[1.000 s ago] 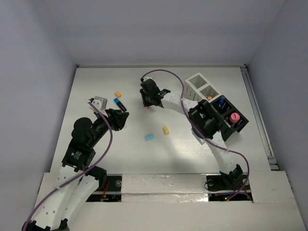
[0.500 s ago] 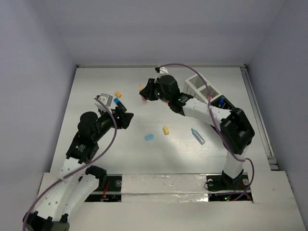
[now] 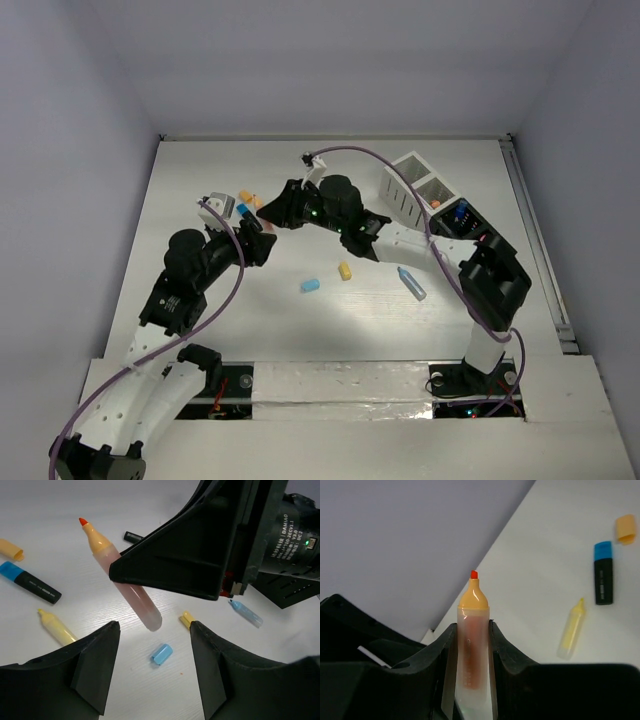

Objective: Sort the stationery into containers
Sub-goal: Pick up the pen from the center of the board.

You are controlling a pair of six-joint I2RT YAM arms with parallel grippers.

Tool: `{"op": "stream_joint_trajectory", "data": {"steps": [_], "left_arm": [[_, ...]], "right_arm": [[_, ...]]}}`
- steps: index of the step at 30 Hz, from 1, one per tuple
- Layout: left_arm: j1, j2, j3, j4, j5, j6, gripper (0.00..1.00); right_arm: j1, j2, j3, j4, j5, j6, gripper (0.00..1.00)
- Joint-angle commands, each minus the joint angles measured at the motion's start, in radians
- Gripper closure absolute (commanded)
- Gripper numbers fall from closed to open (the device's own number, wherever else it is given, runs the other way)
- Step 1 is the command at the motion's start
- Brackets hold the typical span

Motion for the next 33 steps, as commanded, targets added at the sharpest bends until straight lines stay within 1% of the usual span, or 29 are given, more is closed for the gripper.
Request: {"op": "stream_joint_trajectory", "data": {"steps": [1,7,12,14,20,24,26,27,28,30,31,33], "left_arm": [[0.005,-0.003,0.041,0.027,0.001,-0.004,0.45],[0.005,0.002,0.044,0.016,-0.028,-0.004,0.53],[0.005,-0.007,0.041,0.016,-0.036,-0.004,0.54],[0.005,-0.003,0.044,0.016,-0.036,-0.006,0.57],[0.005,0.005,0.044,0.016,-0.028,-0.004,0.59],[0.015,0.0,0.044,0.018,-0.031,-0.004,0.65],[0.015,-0.001,0.044,0.018,-0.03,-0.004,0.68],[0.015,-0.001,0.044,0.018,-0.03,-0.006,0.72],[0.015,0.0,0.042,0.018,-0.031,-0.004,0.84],[0.015,0.002,0.045,0.015,-0.036,-0.004,0.96],[0.015,0.003,0.048,0.012,-0.039,-0.006,1.0],[0.015,0.002,0.047,0.01,-0.045,-0.004,1.0]], "right_arm": [[0.027,-0.03,-0.013,0.136,-0.04,0.042,1.0],[0.048,-0.063,-0.038,0.169,-0.06,0.052,0.99],[0.057,-0.078,-0.057,0.183,-0.073,0.061,0.99],[0.057,-0.09,-0.073,0.196,-0.076,0.067,0.99],[0.057,-0.104,-0.085,0.226,-0.099,0.084,0.99],[0.057,-0.095,-0.076,0.227,-0.126,0.094,0.99],[0.057,-0.09,-0.073,0.23,-0.141,0.101,0.99],[0.057,-0.09,-0.071,0.233,-0.145,0.104,0.99],[0.057,-0.087,-0.071,0.238,-0.151,0.105,0.99],[0.057,-0.086,-0.07,0.238,-0.151,0.107,0.99],[0.057,-0.087,-0.067,0.238,-0.154,0.107,0.99],[0.057,-0.084,-0.062,0.236,-0.155,0.107,0.98]]}}
